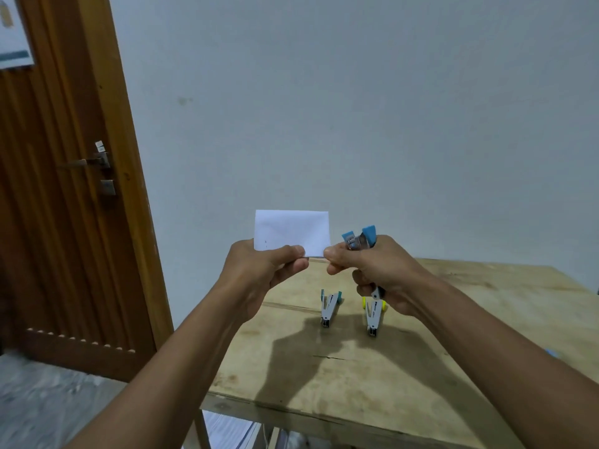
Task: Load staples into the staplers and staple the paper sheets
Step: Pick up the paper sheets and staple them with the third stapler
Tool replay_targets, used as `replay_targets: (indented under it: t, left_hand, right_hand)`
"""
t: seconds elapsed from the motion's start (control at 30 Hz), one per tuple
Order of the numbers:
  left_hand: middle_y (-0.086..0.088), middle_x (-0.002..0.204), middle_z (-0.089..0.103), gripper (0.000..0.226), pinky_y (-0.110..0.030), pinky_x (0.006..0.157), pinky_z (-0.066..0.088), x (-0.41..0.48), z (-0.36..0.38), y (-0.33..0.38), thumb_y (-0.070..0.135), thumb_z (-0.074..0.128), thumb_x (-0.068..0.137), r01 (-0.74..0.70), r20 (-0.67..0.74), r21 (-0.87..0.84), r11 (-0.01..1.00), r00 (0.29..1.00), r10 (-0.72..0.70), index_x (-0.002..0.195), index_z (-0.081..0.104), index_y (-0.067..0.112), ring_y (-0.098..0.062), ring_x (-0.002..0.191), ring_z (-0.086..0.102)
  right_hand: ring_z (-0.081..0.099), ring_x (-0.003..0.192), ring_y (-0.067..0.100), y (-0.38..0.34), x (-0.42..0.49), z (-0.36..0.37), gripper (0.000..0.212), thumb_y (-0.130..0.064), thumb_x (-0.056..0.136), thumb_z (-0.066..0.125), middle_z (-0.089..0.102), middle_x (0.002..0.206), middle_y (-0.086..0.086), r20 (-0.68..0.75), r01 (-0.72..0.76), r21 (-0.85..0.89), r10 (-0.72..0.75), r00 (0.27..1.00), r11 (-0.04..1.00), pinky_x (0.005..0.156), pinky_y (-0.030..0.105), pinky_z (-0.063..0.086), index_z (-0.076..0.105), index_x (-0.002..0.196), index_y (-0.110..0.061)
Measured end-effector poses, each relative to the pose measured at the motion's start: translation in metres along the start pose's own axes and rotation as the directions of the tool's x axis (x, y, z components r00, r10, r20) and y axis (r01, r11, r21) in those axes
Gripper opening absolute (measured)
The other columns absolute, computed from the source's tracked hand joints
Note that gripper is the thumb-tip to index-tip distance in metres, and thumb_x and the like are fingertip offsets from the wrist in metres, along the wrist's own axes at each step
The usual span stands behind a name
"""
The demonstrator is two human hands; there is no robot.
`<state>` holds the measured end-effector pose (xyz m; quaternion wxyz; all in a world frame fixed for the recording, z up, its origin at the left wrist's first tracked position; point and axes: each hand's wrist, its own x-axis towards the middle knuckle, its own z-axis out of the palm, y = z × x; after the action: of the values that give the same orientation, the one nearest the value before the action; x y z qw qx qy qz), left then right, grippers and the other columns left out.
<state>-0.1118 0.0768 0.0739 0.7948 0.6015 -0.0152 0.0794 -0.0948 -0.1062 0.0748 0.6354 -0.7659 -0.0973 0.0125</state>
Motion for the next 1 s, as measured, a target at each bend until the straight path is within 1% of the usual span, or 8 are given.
replay_targets:
  t: [0.1, 0.17, 0.23, 0.3, 0.43, 0.57, 0.83, 1.0]
  left_hand:
    - [-0.013, 0.082, 0.069, 0.024, -0.022, 0.069, 0.059, 0.002, -0.002, 0.002, -0.009, 0.073, 0.076, -0.011, -0.03, -0.028, 1.0, 1.0, 0.01, 0.098, 0.065, -0.014, -0.023, 0.067, 0.072]
    - [-0.013, 0.08, 0.069, 0.022, -0.021, 0.067, 0.059, 0.001, -0.002, 0.003, -0.009, 0.072, 0.077, 0.001, -0.025, -0.026, 1.0, 1.0, -0.001, 0.097, 0.065, -0.015, -0.022, 0.066, 0.071]
    - [-0.015, 0.082, 0.069, 0.021, -0.02, 0.065, 0.058, 0.0, -0.003, 0.002, -0.009, 0.071, 0.077, 0.015, -0.012, -0.009, 1.0, 1.0, -0.015, 0.097, 0.065, -0.015, -0.021, 0.065, 0.071]
    - [-0.016, 0.083, 0.069, 0.02, -0.019, 0.064, 0.058, 0.0, -0.004, 0.001, -0.009, 0.071, 0.078, 0.03, 0.005, 0.003, 1.0, 1.0, -0.03, 0.096, 0.065, -0.015, -0.021, 0.066, 0.071]
    - [-0.017, 0.08, 0.068, 0.018, -0.017, 0.061, 0.056, 0.001, -0.009, 0.0, -0.008, 0.07, 0.078, 0.07, 0.014, 0.006, 0.998, 0.997, -0.07, 0.094, 0.065, -0.015, -0.02, 0.064, 0.071]
    - [-0.018, 0.088, 0.07, 0.022, -0.021, 0.065, 0.059, 0.001, -0.012, 0.0, -0.008, 0.071, 0.077, 0.059, 0.025, 0.081, 0.995, 0.998, -0.061, 0.098, 0.065, -0.012, -0.024, 0.067, 0.07]
    - [-0.015, 0.087, 0.069, 0.018, -0.02, 0.063, 0.058, -0.001, -0.008, 0.006, -0.006, 0.072, 0.077, -0.012, 0.016, 0.207, 0.978, 1.0, 0.009, 0.094, 0.066, -0.006, -0.024, 0.066, 0.069]
    - [-0.016, 0.087, 0.069, 0.025, -0.023, 0.065, 0.058, -0.003, 0.0, 0.005, -0.004, 0.073, 0.076, -0.013, 0.059, 0.235, 0.972, 0.998, -0.001, 0.1, 0.066, -0.008, -0.024, 0.067, 0.069]
  right_hand:
    - [0.039, 0.05, 0.011, 0.006, -0.003, -0.002, 0.026, -0.003, 0.083, 0.065, 0.051, 0.064, 0.002, 0.138, -0.072, -0.032, 0.075, 0.988, 0.997, 0.048, 0.025, 0.034, 0.063, 0.109, -0.004]
    - [0.042, 0.052, 0.013, 0.01, -0.005, -0.005, 0.032, 0.003, 0.085, 0.059, 0.045, 0.059, 0.002, 0.219, -0.101, -0.013, 0.101, 0.97, 0.995, 0.049, 0.026, 0.038, 0.056, 0.117, 0.008]
    - [0.046, 0.055, 0.013, 0.009, -0.007, -0.007, 0.025, 0.001, 0.088, 0.062, 0.048, 0.062, 0.002, 0.293, -0.088, 0.013, 0.081, 0.953, 0.996, 0.051, 0.024, 0.045, 0.057, 0.11, 0.012]
    - [0.053, 0.063, 0.014, 0.006, -0.009, -0.009, 0.012, -0.004, 0.085, 0.068, 0.055, 0.071, 0.005, 0.331, -0.051, 0.021, 0.041, 0.943, 0.998, 0.06, 0.024, 0.05, 0.068, 0.096, 0.0]
    - [0.062, 0.074, 0.016, 0.004, -0.007, -0.015, 0.02, -0.014, 0.078, 0.074, 0.062, 0.076, 0.003, 0.31, -0.03, 0.05, 0.013, 0.951, 0.998, 0.06, 0.026, 0.051, 0.075, 0.096, -0.005]
    - [0.061, 0.073, 0.014, 0.001, -0.007, -0.017, 0.01, -0.02, 0.081, 0.072, 0.055, 0.077, 0.0, 0.334, -0.03, 0.062, 0.008, 0.942, 0.998, 0.057, 0.025, 0.045, 0.077, 0.085, -0.012]
    - [0.059, 0.069, 0.014, -0.001, -0.006, -0.017, 0.023, -0.026, 0.075, 0.071, 0.054, 0.085, 0.005, 0.356, -0.068, 0.072, 0.038, 0.934, 0.995, 0.053, 0.023, 0.041, 0.076, 0.089, -0.008]
    - [0.062, 0.07, 0.015, -0.004, -0.005, -0.015, 0.028, -0.031, 0.073, 0.073, 0.058, 0.077, 0.003, 0.31, -0.061, 0.02, 0.052, 0.949, 0.998, 0.055, 0.026, 0.04, 0.076, 0.089, -0.008]
